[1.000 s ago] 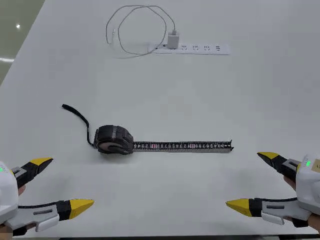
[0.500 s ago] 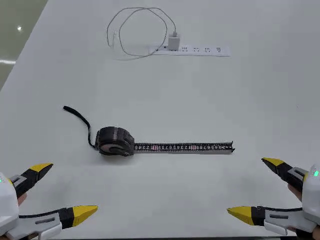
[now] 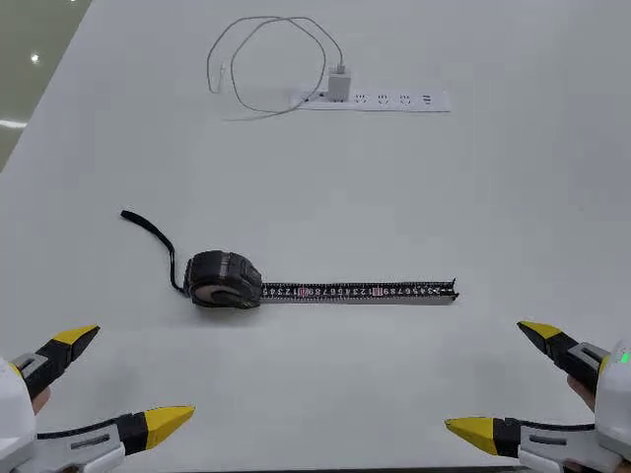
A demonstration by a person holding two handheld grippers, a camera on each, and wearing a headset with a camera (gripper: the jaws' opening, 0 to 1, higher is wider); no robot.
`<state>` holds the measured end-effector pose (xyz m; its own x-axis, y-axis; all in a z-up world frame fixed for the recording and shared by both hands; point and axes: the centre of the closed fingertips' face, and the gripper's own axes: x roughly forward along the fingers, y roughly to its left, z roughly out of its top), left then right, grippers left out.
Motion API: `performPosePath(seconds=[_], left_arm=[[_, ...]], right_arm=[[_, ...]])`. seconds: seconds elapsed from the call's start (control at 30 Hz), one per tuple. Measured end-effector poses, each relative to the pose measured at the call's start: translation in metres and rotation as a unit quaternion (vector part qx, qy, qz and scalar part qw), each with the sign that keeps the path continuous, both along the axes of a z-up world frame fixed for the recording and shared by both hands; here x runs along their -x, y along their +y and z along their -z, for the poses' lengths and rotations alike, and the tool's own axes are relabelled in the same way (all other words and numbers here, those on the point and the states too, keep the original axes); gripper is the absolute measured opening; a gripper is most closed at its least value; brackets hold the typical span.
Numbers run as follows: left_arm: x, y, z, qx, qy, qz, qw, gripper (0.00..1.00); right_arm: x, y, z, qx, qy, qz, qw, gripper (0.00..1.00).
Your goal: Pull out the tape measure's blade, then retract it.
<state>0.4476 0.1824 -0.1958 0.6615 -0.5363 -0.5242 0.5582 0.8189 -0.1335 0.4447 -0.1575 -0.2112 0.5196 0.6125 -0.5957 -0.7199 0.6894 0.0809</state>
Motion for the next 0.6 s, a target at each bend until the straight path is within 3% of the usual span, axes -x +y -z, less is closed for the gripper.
performPosePath(seconds=[0.6], left_arm=[[0.0042, -0.0002, 0.001, 0.002, 0.003, 0.0, 1.0, 0.91]], right_arm=[[0.0014, 0.0025, 0.003, 0.0, 0.006, -0.004, 1.0, 0.93]])
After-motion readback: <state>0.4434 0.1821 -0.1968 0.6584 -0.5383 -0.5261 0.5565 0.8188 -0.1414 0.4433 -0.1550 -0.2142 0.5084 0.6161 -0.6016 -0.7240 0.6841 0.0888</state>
